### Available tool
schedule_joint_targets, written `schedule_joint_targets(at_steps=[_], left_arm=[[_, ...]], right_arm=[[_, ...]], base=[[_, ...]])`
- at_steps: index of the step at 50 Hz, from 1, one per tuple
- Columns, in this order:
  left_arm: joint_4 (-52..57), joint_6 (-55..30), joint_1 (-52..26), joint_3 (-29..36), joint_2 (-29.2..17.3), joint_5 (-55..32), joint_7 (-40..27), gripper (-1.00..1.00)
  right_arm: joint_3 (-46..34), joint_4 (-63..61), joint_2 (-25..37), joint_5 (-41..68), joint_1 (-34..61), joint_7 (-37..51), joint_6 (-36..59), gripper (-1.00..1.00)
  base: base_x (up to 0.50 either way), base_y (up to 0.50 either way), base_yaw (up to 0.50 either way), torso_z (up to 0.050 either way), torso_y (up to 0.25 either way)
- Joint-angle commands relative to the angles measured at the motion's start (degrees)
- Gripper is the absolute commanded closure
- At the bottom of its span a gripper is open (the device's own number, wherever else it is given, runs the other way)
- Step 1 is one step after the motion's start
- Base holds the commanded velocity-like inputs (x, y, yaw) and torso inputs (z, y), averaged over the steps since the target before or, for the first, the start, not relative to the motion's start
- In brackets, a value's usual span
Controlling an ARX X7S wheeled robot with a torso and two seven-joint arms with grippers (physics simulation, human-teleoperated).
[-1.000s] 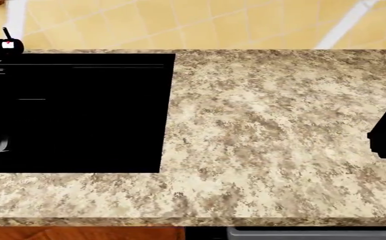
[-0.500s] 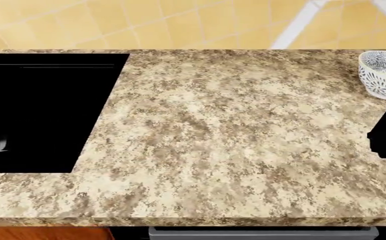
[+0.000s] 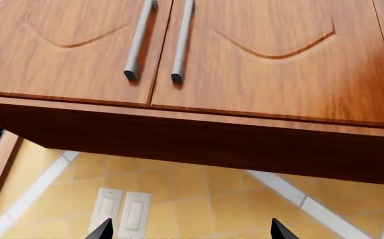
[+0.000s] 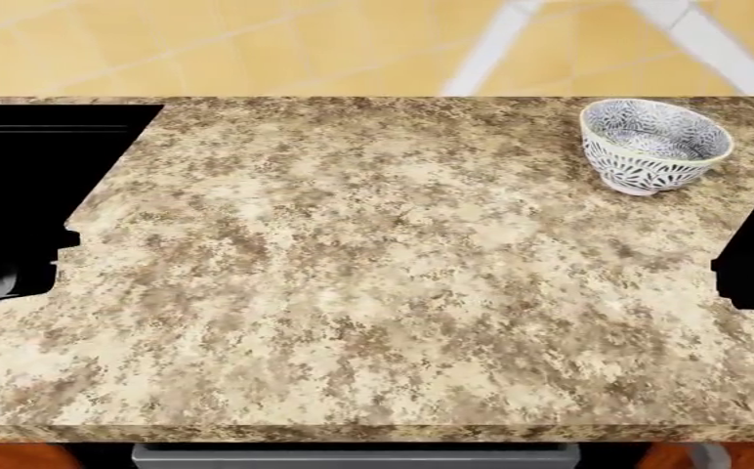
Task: Place the two vegetables and bowl onto the tray for setting up a vegetable dip station.
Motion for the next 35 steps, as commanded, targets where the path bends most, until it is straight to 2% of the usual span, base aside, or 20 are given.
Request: schedule_joint_targets(at_steps=[1,13,24,29,33,34,35], left_arm=[[0.12,0.02,-0.01,0.02,-0.05,0.04,-0.07,-1.0],[0.03,0.65,0.08,-0.09,-0.53,-0.1,-0.28,-1.0],[0.05,1.12,0.36,-0.13,-0.82,0.22,-0.62,-1.0],[1.21,5.79,3.18,-3.11,-3.98,5.68,-6.96,-1.0],[1.58,14.45,8.9,-6.11,-11.13,12.57,-17.83,-1.0],[1.75,14.98,12.17,-9.74,-11.37,13.22,-18.63,-1.0],[2.02,14.45,18.31,-16.75,-10.34,13.17,-18.65,-1.0]], right_arm=[[-0.15,0.0,-0.44,0.04,0.41,-0.47,0.94,-1.0],[-0.26,0.06,-0.98,0.77,1.1,-1.4,1.4,-1.0],[-0.25,0.1,-1.34,0.63,1.13,-1.59,1.94,-1.0],[-0.3,0.11,-1.41,0.64,1.22,-1.82,2.27,-1.0],[-0.48,0.0,-1.52,0.67,1.54,-1.98,2.88,-1.0],[-0.49,0.02,-1.54,0.68,1.53,-2.05,2.9,-1.0],[-0.55,0.11,-1.58,0.72,1.56,-2.22,2.95,-1.0]], base=[[0.0,-0.5,0.0,0.0,0.0],[0.0,-0.45,0.0,0.0,0.0],[0.0,0.0,0.0,0.0,0.0],[0.0,0.0,0.0,0.0,0.0],[0.0,0.0,0.0,0.0,0.0],[0.0,0.0,0.0,0.0,0.0],[0.0,0.0,0.0,0.0,0.0]])
